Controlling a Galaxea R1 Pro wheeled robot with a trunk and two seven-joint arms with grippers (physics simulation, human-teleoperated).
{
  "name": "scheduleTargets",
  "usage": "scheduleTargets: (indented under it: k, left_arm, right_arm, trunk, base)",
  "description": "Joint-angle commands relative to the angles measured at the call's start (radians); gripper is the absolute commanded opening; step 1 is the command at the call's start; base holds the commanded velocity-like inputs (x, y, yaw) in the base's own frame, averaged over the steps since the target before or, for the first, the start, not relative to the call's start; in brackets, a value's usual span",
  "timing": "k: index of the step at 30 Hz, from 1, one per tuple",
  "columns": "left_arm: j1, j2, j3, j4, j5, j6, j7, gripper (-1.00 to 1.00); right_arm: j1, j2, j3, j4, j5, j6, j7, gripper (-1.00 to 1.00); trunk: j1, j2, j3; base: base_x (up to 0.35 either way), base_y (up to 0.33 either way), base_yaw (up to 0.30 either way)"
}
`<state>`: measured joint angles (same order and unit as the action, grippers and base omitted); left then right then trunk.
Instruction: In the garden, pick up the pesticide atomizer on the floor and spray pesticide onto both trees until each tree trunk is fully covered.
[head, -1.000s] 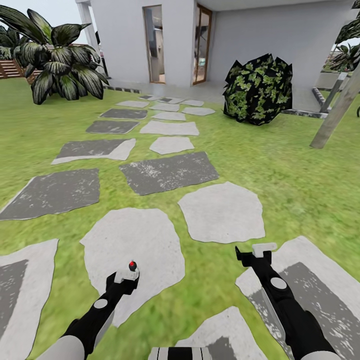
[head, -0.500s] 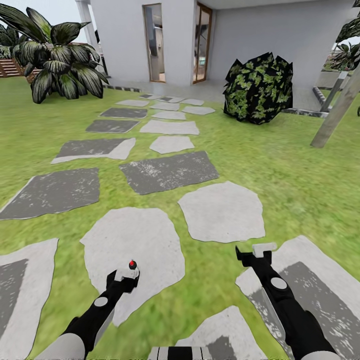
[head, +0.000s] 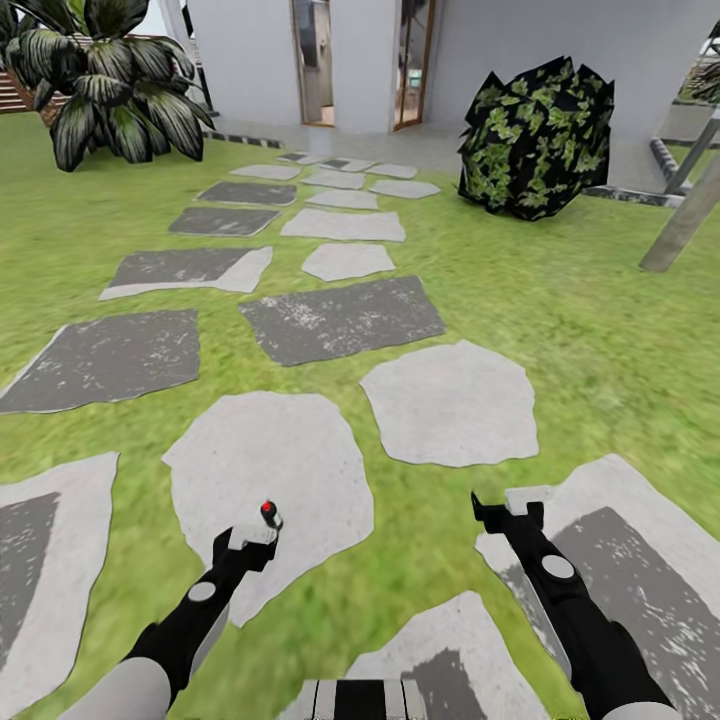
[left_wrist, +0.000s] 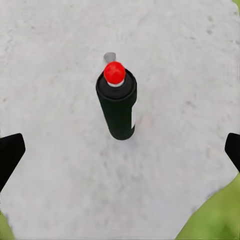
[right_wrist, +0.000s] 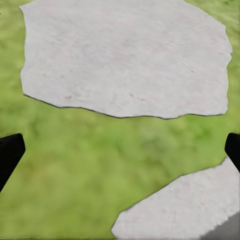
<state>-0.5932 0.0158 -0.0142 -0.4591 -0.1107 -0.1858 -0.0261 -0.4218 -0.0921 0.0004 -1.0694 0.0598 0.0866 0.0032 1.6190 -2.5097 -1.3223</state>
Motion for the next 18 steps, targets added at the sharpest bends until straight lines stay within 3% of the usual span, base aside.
scheduleTargets:
  k: [1, 10, 14, 18]
  left_arm:
    - [0.002, 0.0, 0.0, -0.005, 0.0, 0.0, 0.0, 1.0]
    - [-0.006, -0.001, 0.0, -0.027, 0.0, 0.003, -0.001, 1.0]
    - [-0.008, -0.005, -0.003, -0.125, -0.002, 0.026, 0.001, 1.0]
    - [-0.007, -0.007, -0.005, -0.194, -0.001, 0.1, 0.001, 1.0]
  right_arm:
    - [0.0, 0.0, 0.0, 0.001, 0.0, 0.0, 0.0, 1.0]
    - [0.0, 0.0, 0.001, 0.003, 0.0, 0.0, 0.0, 1.0]
    - [0.0, 0.001, 0.001, 0.003, 0.0, 0.0, 0.0, 1.0]
    - [0.0, 0.001, 0.0, 0.003, 0.0, -0.001, 0.0, 1.0]
  trunk:
    - [0.0, 0.0, -0.006]
    - [0.004, -0.002, -0.052]
    - [0.006, -0.003, -0.068]
    - [0.007, -0.004, -0.076]
  base:
    - [0.0, 0.0, 0.07]
    - [0.0, 0.0, 0.054]
    - [0.0, 0.0, 0.005]
    - [0.0, 0.0, 0.001]
